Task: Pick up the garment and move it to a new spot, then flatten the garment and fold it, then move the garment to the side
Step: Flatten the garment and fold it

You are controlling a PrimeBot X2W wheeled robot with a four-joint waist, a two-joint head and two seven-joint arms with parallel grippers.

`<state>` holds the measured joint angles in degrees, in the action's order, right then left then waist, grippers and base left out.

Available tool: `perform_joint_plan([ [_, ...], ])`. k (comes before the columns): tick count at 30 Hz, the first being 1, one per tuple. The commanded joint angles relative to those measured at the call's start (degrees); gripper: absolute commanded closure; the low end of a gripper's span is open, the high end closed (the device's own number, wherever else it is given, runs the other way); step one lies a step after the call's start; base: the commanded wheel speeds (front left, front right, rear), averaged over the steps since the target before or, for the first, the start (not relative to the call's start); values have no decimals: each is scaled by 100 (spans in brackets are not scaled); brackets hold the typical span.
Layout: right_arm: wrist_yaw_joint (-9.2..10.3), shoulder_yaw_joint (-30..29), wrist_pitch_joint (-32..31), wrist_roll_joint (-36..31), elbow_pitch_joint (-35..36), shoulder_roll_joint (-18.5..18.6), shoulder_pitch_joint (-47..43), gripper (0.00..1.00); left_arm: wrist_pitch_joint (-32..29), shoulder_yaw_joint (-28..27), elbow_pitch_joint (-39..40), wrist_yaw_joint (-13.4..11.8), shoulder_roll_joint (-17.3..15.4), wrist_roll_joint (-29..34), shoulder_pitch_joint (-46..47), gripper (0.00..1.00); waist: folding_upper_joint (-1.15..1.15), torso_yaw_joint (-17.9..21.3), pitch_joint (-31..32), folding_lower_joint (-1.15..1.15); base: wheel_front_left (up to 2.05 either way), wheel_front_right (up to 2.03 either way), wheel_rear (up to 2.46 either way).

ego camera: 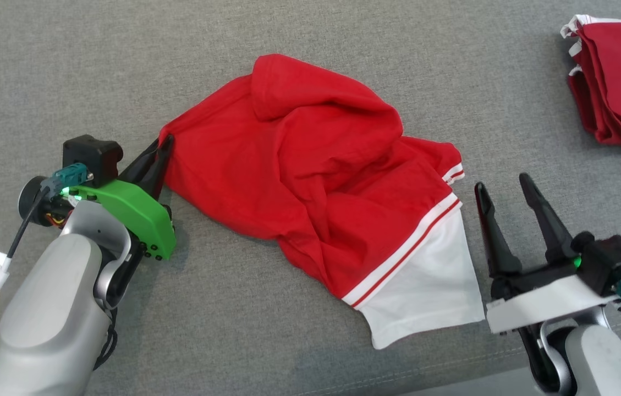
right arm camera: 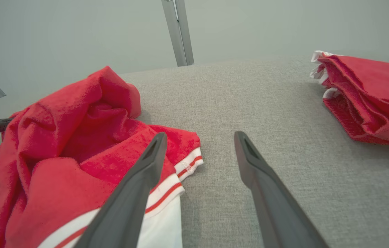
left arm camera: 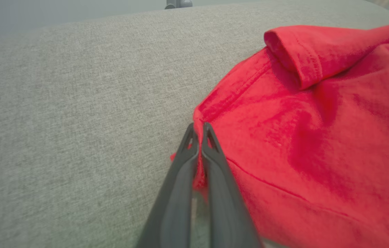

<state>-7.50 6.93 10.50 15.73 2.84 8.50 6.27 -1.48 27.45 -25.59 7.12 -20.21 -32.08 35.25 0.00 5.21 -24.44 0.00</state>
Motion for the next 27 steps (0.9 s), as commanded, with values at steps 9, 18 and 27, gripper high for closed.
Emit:
perform_joint_plan([
  [9, 2, 258, -217, 222, -262, -86, -925, 0, 213, -75, 223, -108, -169, -71, -364, 100, 0, 28, 118, 0, 0, 0, 0],
  [18, 2, 753, -356, 545, -1109, -11, -1056, 0, 274, -91, 338, -222, -155, -134, -562, 100, 0, -30, 216, 0, 0, 0, 0],
  [27, 2, 710, -33, 604, -973, 248, -645, 100, 599, -248, 615, -356, -128, -242, -657, 100, 0, -76, 388, 0, 0, 0, 0],
])
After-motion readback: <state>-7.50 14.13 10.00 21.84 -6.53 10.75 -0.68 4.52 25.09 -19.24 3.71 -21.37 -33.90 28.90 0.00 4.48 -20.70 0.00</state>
